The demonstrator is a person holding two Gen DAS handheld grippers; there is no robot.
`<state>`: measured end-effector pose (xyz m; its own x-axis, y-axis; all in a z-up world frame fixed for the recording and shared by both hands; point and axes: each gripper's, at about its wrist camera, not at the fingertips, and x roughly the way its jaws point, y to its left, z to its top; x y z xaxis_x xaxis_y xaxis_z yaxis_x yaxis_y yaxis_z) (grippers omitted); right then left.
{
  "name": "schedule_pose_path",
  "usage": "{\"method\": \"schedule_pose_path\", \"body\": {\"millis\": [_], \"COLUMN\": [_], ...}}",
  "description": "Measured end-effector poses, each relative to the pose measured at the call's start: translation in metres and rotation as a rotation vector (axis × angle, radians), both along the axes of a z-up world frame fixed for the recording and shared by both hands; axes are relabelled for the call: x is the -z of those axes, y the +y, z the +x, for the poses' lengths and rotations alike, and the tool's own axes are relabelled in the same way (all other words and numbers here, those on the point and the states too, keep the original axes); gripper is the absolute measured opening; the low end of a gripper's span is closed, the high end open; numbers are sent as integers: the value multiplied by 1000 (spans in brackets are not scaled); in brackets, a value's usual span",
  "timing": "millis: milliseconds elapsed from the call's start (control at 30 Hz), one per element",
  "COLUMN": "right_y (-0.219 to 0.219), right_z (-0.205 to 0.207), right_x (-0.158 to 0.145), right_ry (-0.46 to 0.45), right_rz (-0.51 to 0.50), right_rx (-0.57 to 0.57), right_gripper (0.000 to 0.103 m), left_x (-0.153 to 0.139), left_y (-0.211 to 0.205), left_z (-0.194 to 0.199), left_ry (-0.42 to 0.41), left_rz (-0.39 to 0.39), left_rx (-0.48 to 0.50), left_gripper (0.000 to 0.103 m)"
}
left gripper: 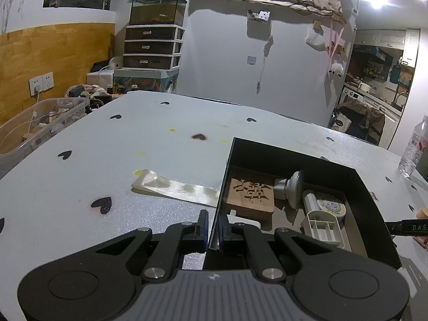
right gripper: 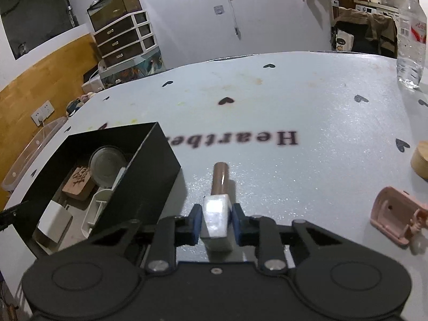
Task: Organize rigid objects
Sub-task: 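Lower the white tube into the black box and open the right tool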
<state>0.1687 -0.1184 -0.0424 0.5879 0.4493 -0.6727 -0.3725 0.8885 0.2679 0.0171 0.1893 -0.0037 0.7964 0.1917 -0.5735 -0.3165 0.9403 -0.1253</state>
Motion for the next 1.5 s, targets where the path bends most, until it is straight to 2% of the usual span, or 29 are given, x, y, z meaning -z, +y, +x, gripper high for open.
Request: {"method": "schedule_pose_path", "body": {"millis": [167,300,367,500,633,733,867,1033,1100,1267,1500], "right_y": [-11,-13,-7,25,67,101,132,137,139,147,142], "right_z": [-3,-16,-22,-24,-16,-18,-17,-13,-14,-13,-18], "right_x": [-6,-37,-52,-64,-55,-49,-42,-38,-38,-33,-40], "right_ry": [1,-92,-107,-17,160,198,213,222,212,257,227], "right_rz": [58,171,226,282,311,254,166,123,101,85,93], "right_rx": [15,-52,-103,-199,-279,-291,-205,-56,-29,-39,-60], "right_gripper": [22,22,22,22,22,22,21,21,22,33,37], "left_x": [1,1,2,2,3,3,4,6,6,8,9], "left_y": [0,-1,-1,0,1,3,7,11,12,14,15], "left_z": [1,2,1,1,0,-2,-4,-5,-5,-6,-6], "left_ry": [-4,-5,-5,-9,-18,-27,-37,-45,-48,-57,-60], "left_rz": [-1,-4,-5,-8,-17,-23,-33,-39,-41,-50,-55], "left_rx": [-1,0,0,2,5,13,31,56,64,73,74], "left_gripper": [7,7,7,7,7,7,7,7,7,7,7]}}
